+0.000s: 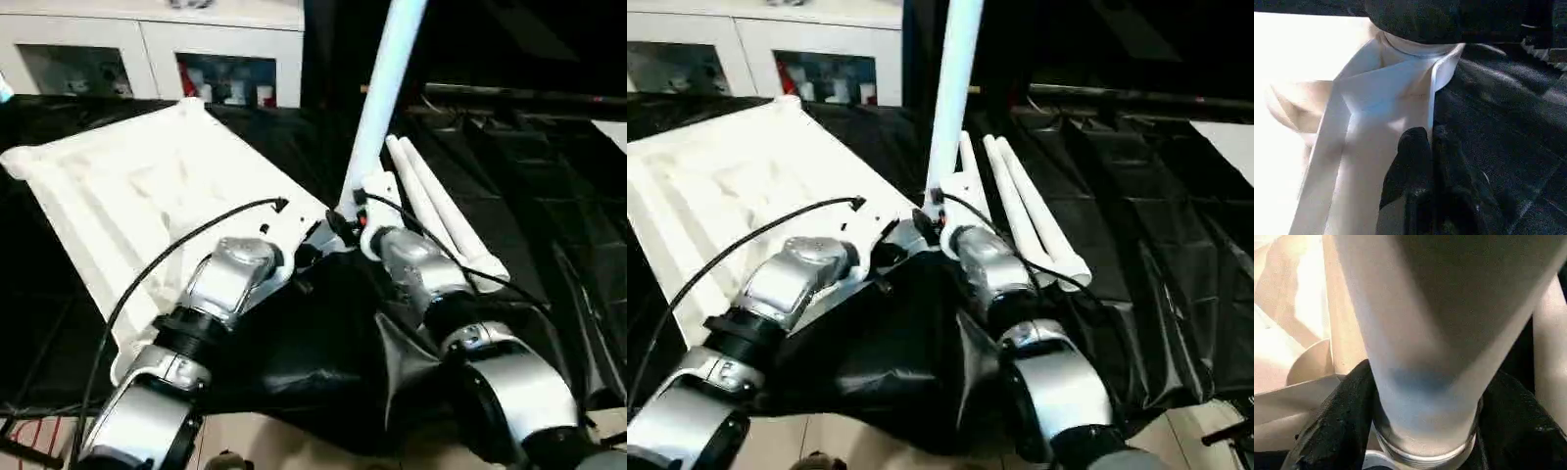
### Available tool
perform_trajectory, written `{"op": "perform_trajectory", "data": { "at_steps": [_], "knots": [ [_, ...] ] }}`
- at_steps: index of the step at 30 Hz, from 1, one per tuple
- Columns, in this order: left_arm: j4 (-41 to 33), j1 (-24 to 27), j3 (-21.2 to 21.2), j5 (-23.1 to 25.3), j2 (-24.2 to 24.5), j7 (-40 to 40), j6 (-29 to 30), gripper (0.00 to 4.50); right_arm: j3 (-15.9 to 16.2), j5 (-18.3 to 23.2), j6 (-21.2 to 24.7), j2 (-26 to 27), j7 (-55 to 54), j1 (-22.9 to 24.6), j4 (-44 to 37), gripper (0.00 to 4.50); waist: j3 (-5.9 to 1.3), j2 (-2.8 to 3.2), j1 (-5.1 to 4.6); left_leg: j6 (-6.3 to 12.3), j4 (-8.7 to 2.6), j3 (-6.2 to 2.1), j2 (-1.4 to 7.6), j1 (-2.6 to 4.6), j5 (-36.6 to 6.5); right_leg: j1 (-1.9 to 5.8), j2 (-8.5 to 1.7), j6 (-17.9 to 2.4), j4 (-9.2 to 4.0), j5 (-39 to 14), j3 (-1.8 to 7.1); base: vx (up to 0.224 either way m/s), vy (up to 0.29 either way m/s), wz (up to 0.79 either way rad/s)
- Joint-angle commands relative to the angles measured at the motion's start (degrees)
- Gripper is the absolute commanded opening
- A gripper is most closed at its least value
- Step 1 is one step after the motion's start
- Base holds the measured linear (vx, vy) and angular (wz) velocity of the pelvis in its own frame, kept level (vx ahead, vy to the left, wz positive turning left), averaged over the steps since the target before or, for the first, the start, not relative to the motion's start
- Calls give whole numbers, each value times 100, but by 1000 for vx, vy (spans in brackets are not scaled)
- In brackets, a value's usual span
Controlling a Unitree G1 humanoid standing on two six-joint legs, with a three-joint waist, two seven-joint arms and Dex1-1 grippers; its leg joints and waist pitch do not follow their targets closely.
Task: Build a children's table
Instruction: Rotate leg to tighten
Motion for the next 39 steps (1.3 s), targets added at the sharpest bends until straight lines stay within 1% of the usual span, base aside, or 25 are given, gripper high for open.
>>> {"op": "perform_trajectory", "data": {
  "at_steps": [1, 2, 3, 4, 6, 8, 9, 11, 14, 17, 19, 20, 23, 26, 27, 28, 29, 31, 34, 36, 38, 39],
  "knots": [
    [-158, -176, 12, 27, -83, 165, -74, 0, 193, 18, 286, 457, 254, 118, 366, 272, -391, 71, 8, -170, -393, -45, 140, 127, -1560, 243, -418, -1090, -468, -944, 222, 0, 0, 0],
    [-164, -167, -3, 29, -67, 135, -93, 0, 183, 31, 289, 458, 272, 115, 364, 272, -391, 71, 8, -170, -393, -45, 140, 127, -1560, 243, -418, -1090, -468, -944, 222, 0, 0, 0],
    [-147, -147, -63, 37, -14, 0, -197, 0, 112, 69, 274, 479, 291, 67, 420, 306, -392, 73, 3, -176, -398, -49, 144, 129, -1587, 238, -419, -1087, -467, -970, 223, 0, 0, 0],
    [-130, -146, -81, 39, -4, -46, -210, 0, 81, 69, 256, 486, 278, 30, 471, 306, -393, 70, -8, -181, -399, -50, 141, 124, -1589, 238, -420, -1100, -464, -961, 224, 0, 0, 0],
    [-136, -133, -120, 43, 13, -106, -242, 0, 61, 59, 230, 487, 252, -5, 522, 343, -388, 80, -25, -188, -401, -49, 143, 123, -1613, 236, -419, -1105, -469, -963, 225, 0, 0, 0],
    [-174, -103, -170, 52, 33, -158, -256, 0, 53, 42, 194, 480, 215, -47, 581, 347, -388, 77, -33, -189, -401, -49, 144, 127, -1625, 233, -419, -1109, -467, -969, 224, 0, 0, 0],
    [-201, -78, -196, 51, 48, -200, -262, 0, 49, 34, 179, 470, 206, -68, 606, 347, -380, 88, -56, -198, -411, -54, 145, 128, -1695, 226, -420, -1123, -473, -1036, 223, 0, 0, 0],
    [-232, -53, -209, 47, 60, -226, -246, 0, 53, 20, 169, 457, 200, -84, 622, 381, -376, 88, -73, -211, -412, -57, 149, 130, -1755, 224, -422, -1123, -480, -1109, 223, 0, 0, 0],
    [-356, 25, -295, 37, 128, -379, -239, 0, 98, -78, 151, 406, 291, -121, 665, 381, -389, 94, -79, -218, -408, -58, 153, 126, -1727, 225, -426, -1152, -470, -1020, 228, 0, 0, 0],
    [-385, 43, -314, 34, 146, -417, -233, 0, 113, -95, 158, 395, 336, -125, 668, 381, -398, 92, -80, -176, -400, -46, 146, 107, -1523, 247, -418, -1192, -446, -749, 227, 0, 0, 0],
    [-466, 87, -386, 35, 235, -602, -248, 0, 132, -140, 212, 365, 480, -162, 702, 381, -399, 94, -76, -147, -396, -40, 141, 105, -1440, 256, -420, -1224, -442, -640, 227, 0, 0, 0],
    [-493, 101, -409, 35, 263, -656, -261, 0, 141, -152, 223, 355, 510, -171, 709, 381, -400, 96, -79, -139, -403, -46, 148, 104, -1437, 264, -421, -1233, -437, -621, 222, 0, 0, 0],
    [-631, 173, -501, 45, 405, -856, -281, 0, 227, -231, 239, 279, 661, -195, 720, 381, -392, 103, -99, -145, -407, -41, 153, 111, -1471, 258, -416, -1268, -441, -630, 224, 0, 0, 0],
    [-712, 218, -507, 28, 467, -900, -263, 0, 246, -255, 218, 227, 730, -201, 714, 381, -381, 108, -107, -158, -413, -40, 158, 119, -1540, 248, -419, -1282, -452, -724, 228, 0, 0, 0],
    [-829, 298, -521, 6, 568, -1013, -330, 0, 268, -312, 185, 130, 836, -179, 629, 381, -380, 112, -109, -173, -415, -43, 160, 125, -1591, 243, -420, -1276, -457, -797, 228, 0, 0, 0],
    [-829, 298, -521, 6, 568, -1013, -330, 0, 268, -312, 185, 130, 836, -179, 629, 381, -383, 114, -107, -182, -418, -48, 165, 123, -1602, 250, -423, -1277, -454, -811, 226, 0, 0, 0],
    [-875, 331, -525, 1, 608, -1060, -352, 0, 275, -331, 179, 91, 885, -165, 585, 381, -382, 117, -108, -177, -415, -44, 168, 128, -1618, 240, -420, -1278, -458, -800, 231, 0, 0, 0],
    [-1020, 445, -501, -79, 726, -1238, -452, 0, 279, -318, 162, -97, 1095, -77, 351, 381, -381, 119, -93, -160, -414, -36, 169, 129, -1594, 240, -412, -1293, -452, -743, 234, 0, 0, 0],
    [-1072, 489, -514, -98, 786, -1325, -512, 0, 293, -315, 169, -188, 1201, -20, 236, 381, -380, 113, -78, -164, -418, -36, 167, 127, -1566, 245, -414, -1292, -447, -723, 233, 0, 0, 0],
    [-1146, 543, -523, -123, 855, -1421, -523, 0, 309, -325, 171, -307, 1342, 56, 93, 381, -381, 127, -70, -170, -417, -36, 169, 133, -1558, 243, -414, -1296, -448, -717, 233, 0, 0, 0],
    [-1211, 595, -542, -133, 934, -1522, -577, 0, 356, -342, 165, -456, 1514, 147, -73, 381, -382, 121, -55, -155, -416, -34, 172, 135, -1538, 246, -411, -1301, -444, -695, 231, 0, 0, 0],
    [-1255, 631, -553, -142, 987, -1597, -618, 0, 389, -328, 156, -563, 1699, 221, -212, 381, -377, 132, -43, -138, -414, -32, 168, 130, -1537, 249, -403, -1286, -451, -677, 229, 0, 0, 0]
  ]
}}
